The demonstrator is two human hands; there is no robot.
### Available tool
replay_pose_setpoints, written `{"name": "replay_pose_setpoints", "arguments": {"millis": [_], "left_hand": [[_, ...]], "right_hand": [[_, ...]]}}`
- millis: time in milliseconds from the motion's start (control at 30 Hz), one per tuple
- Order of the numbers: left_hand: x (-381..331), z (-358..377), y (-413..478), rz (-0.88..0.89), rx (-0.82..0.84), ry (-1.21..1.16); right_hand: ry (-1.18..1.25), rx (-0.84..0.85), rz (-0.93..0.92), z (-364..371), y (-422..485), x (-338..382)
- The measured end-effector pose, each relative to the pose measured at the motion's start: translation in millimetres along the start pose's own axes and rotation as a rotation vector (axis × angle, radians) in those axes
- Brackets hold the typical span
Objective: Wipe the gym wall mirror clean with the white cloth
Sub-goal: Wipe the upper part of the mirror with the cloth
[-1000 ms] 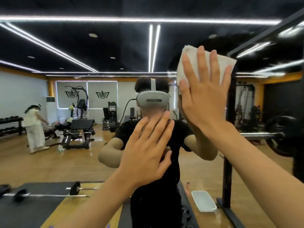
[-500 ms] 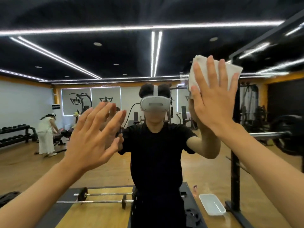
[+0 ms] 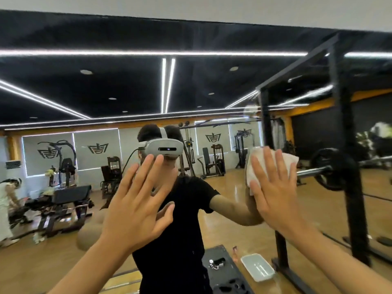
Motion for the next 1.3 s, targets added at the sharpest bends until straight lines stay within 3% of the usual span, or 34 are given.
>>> {"name": "replay_pose_setpoints", "arguments": {"millis": [133, 200, 300, 433, 533, 600, 733, 800, 967, 1067, 1167, 1233, 1300], "left_hand": [[-1.4, -0.9, 0.0, -0.006, -0.025, -0.003], [0.1, -1.1, 0.1, -0.01, -0.038, -0.006], [0.6, -0.3, -1.3, -0.009, -0.042, -0.011], [-0.2, -0.1, -1.8, -0.014, -0.037, -0.009], [-0.7, -0.2, -2.2, -0.017, -0.039, -0.018], [-0.7, -0.1, -2.5, -0.02, -0.042, -0.019], [-1.9, -1.2, -1.6, -0.022, -0.048, -0.012], [-0.7, -1.3, -1.0, -0.023, -0.046, -0.017], [-0.1, -1.2, -3.4, -0.021, -0.055, -0.014], [-0.3, -2.0, -2.9, -0.023, -0.061, -0.008], [-1.4, -1.8, -3.2, -0.022, -0.064, -0.004], [-1.2, -0.5, -3.3, -0.02, -0.065, -0.001], [-0.7, 0.7, -3.2, -0.024, -0.064, 0.006]], "right_hand": [[-0.03, -0.126, 0.087, -41.8, 130.4, -5.3], [-0.049, -0.154, 0.089, -46.2, 152.2, 4.4], [-0.034, -0.139, -0.023, -18.7, 99.3, 34.6], [-0.068, 0.016, -0.259, 17.7, -12.9, 47.0], [-0.19, 0.117, -0.449, 9.9, -20.9, 30.4], [-0.164, 0.099, -0.394, -5.2, 19.3, 19.6], [-0.079, -0.085, -0.069, -46.2, 139.4, 14.9], [-0.082, -0.13, -0.034, -47.8, 158.6, 34.6], [-0.147, -0.006, -0.431, 2.9, 53.8, 87.4], [-0.174, 0.118, -0.66, 15.6, -7.4, 65.6], [-0.252, 0.211, -0.847, 9.3, -2.2, 41.9], [-0.242, 0.161, -0.747, -7.8, 47.7, 34.2], [-0.206, 0.033, -0.525, -29.2, 111.9, 35.4]]}}
Point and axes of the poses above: each hand's wrist, its own y-axis towards the middle knuckle, its own z-axis out of the palm, x = y × z, the point moved 9 cm from there along y, towards the middle knuckle, and after that the axes turned 4 degrees about y, right-handed, at the moved point
